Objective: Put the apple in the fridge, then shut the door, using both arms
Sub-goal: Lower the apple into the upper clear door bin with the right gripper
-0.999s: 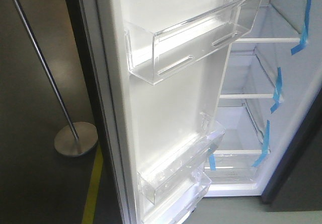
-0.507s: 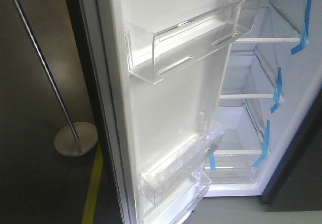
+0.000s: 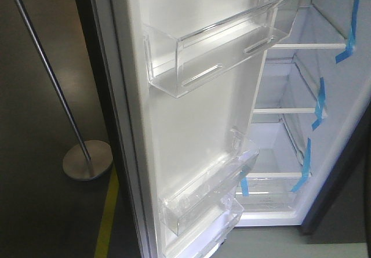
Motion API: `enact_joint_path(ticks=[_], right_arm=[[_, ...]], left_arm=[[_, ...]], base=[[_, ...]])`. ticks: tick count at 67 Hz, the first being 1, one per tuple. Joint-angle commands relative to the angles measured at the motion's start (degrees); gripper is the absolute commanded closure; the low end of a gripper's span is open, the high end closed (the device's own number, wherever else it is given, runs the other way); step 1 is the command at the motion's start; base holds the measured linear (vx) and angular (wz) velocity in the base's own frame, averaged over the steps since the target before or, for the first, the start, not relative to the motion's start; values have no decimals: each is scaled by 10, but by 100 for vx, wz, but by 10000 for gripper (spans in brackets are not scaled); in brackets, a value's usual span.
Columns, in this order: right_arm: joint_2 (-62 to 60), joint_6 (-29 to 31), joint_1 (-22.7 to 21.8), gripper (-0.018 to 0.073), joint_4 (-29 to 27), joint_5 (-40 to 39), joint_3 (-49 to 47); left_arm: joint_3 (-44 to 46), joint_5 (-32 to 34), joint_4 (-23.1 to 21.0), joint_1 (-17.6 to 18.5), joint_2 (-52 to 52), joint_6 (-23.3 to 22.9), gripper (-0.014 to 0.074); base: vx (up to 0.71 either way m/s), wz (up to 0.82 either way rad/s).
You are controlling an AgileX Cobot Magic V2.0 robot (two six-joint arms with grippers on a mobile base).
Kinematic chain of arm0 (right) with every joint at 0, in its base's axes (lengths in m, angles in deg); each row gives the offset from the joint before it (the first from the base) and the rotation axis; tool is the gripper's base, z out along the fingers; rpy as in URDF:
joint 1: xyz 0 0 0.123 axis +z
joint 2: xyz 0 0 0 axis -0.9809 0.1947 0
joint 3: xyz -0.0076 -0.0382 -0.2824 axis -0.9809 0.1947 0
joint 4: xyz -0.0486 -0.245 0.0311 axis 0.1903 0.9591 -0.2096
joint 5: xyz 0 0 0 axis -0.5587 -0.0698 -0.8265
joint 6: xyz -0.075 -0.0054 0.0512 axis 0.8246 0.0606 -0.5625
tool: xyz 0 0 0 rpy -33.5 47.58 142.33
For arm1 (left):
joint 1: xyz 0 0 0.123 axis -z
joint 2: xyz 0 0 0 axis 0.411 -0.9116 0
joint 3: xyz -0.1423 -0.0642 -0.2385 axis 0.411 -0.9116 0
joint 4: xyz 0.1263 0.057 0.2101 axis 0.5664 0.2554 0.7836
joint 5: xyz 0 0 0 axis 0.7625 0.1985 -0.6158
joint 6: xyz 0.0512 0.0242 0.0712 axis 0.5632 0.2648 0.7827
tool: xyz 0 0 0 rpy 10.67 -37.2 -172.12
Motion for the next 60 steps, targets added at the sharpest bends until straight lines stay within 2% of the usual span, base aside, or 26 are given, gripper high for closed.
enact_joint_path(ticks=[1,9,18,33,41,48,60], right_arm=[[20,5,20,343,-16,-9,-44],[46,4,35,321,14,-7,-54],[56,0,39,244,38,-7,-54],[59,-46,39,-20,69,-16,-54],[59,-53,39,-116,87,-23,-54],[59,-57,39,-130,96,-35,-54],[58,-55,39,-102,96,-45,-54]], left_arm=[[11,42,-2,-1,9,-2,603],[11,42,-2,-1,9,-2,603],[11,42,-2,-1,9,-2,603],[11,42,-2,-1,9,-2,603],[11,42,-2,-1,9,-2,603],[11,42,-2,-1,9,-2,603],[11,42,-2,-1,9,-2,603]], base=[[0,0],[0,0],[0,0],[0,0],[0,0],[0,0],[0,0]])
